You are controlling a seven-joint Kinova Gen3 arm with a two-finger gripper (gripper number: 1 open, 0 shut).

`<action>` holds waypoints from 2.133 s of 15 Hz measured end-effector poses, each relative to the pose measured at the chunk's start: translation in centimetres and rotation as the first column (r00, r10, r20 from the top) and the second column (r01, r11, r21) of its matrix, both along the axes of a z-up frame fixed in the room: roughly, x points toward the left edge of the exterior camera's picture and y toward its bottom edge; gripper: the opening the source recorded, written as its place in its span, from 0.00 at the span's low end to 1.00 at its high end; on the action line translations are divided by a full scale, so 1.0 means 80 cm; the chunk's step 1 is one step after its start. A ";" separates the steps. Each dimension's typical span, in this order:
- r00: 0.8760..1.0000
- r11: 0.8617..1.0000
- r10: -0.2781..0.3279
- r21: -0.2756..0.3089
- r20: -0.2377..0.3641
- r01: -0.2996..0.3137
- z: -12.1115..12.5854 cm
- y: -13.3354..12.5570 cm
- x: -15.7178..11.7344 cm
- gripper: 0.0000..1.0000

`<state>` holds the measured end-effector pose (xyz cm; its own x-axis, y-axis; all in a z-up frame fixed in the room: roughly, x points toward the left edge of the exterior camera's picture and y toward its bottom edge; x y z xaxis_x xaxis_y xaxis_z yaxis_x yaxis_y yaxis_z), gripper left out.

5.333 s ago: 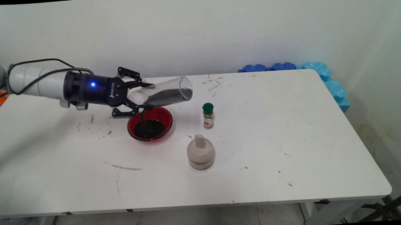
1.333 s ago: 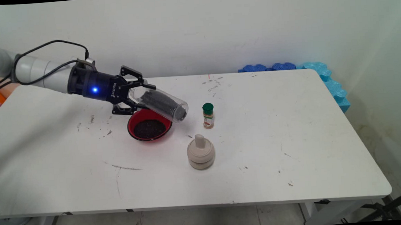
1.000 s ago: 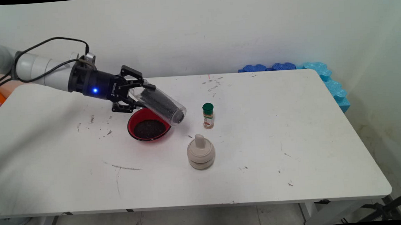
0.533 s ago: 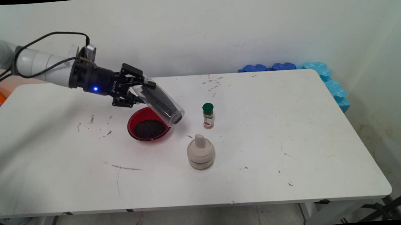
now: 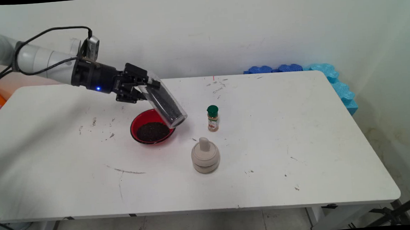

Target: Pour the black seasoning powder in the red bowl

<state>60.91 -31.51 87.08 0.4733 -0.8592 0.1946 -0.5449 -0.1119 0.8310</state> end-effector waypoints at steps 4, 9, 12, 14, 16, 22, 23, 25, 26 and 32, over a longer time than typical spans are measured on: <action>0.998 0.997 -0.048 -0.060 0.049 0.051 0.005 -0.004 -0.003 0.00; 0.978 0.971 -0.143 -0.171 0.154 0.168 0.013 -0.007 -0.009 0.00; 0.953 0.938 -0.194 -0.241 0.232 0.250 0.018 -0.008 -0.012 0.00; 0.939 0.920 -0.213 -0.270 0.268 0.286 0.021 -0.009 -0.014 0.00; 0.925 0.901 -0.229 -0.294 0.303 0.319 0.024 -0.011 -0.016 0.00; 0.895 0.859 -0.247 -0.344 0.372 0.380 0.033 -0.017 -0.019 0.00; 0.891 0.852 -0.247 -0.352 0.382 0.387 0.034 -0.017 -0.019 0.00; 0.873 0.829 -0.255 -0.371 0.415 0.419 0.038 -0.019 -0.021 0.00; 0.862 0.815 -0.262 -0.379 0.433 0.438 0.040 -0.020 -0.022 0.00; 0.782 0.712 -0.295 -0.419 0.549 0.563 0.047 -0.021 -0.029 0.00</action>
